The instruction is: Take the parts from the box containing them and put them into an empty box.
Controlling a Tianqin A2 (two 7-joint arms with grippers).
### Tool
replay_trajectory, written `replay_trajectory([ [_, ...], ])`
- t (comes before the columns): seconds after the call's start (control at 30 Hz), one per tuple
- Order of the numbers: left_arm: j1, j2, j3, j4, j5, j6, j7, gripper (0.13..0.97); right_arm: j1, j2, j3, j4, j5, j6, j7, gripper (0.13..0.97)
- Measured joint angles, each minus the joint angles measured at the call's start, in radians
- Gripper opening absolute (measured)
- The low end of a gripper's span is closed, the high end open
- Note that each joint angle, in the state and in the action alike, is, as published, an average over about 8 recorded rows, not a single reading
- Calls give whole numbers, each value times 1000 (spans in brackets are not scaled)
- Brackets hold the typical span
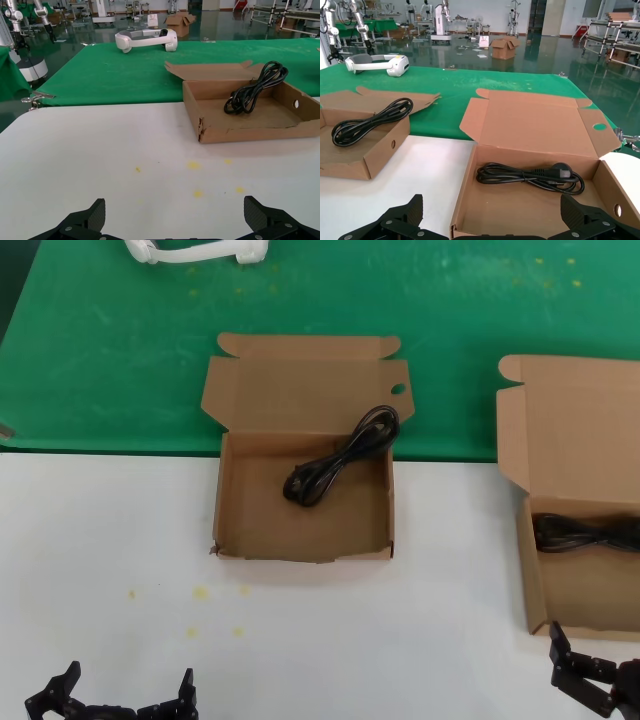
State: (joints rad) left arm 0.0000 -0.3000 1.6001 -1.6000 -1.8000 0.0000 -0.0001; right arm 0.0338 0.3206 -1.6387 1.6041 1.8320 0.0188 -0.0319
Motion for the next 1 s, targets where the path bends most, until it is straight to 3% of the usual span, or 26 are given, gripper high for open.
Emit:
replay_trajectory([
  [1.0,0,0,0,0,0,0,0,966,0,0,0,0,0,0,0,966],
])
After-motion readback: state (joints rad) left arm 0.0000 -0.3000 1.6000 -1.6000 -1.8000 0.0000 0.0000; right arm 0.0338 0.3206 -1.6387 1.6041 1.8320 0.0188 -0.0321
